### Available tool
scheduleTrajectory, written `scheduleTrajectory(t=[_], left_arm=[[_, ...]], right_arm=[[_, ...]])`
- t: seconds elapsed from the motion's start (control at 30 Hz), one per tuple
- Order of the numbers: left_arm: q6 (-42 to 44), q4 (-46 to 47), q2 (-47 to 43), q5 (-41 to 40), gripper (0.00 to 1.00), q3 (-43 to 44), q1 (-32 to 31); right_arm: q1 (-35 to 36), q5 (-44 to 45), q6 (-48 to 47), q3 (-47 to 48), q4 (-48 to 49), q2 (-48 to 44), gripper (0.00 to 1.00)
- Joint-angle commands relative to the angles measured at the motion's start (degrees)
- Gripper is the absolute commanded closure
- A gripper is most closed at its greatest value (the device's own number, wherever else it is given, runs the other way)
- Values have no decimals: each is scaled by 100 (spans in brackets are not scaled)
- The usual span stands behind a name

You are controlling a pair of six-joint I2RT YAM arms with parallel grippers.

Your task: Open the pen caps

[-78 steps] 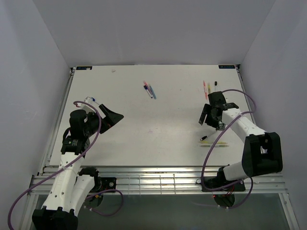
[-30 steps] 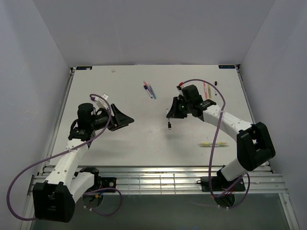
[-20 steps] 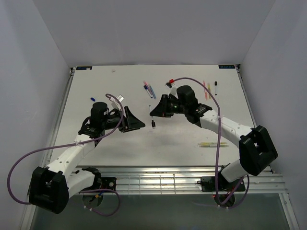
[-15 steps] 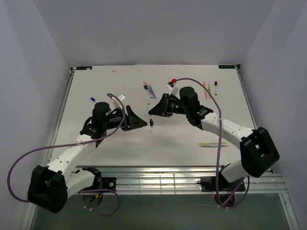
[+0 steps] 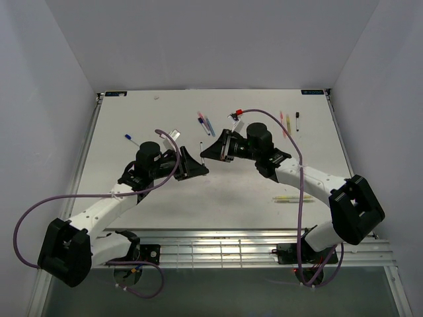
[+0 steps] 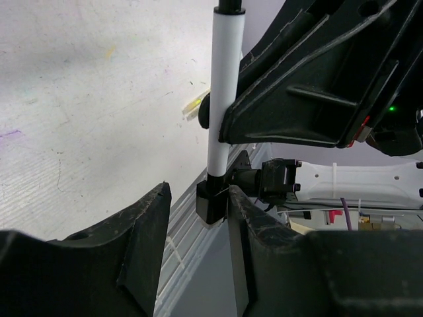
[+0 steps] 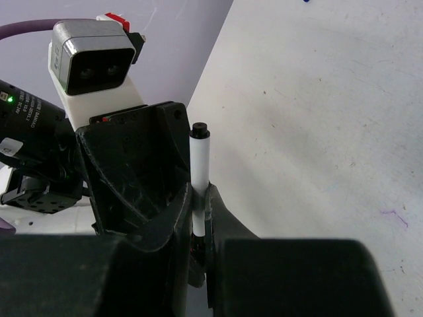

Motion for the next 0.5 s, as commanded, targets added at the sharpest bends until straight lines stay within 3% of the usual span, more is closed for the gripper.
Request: scheduleTrajectory(t=[0.0, 0.17, 0.47], left_arm=[[-34, 81, -147, -359, 51, 13, -87], [-60, 73, -174, -474, 55, 39, -114], [-43, 46, -217, -377, 80, -22, -140]], right_arm=[[123, 142, 53, 62, 237, -99, 92], [149, 143, 35, 45, 219, -73, 92], [158, 336, 105, 53, 167, -64, 92]])
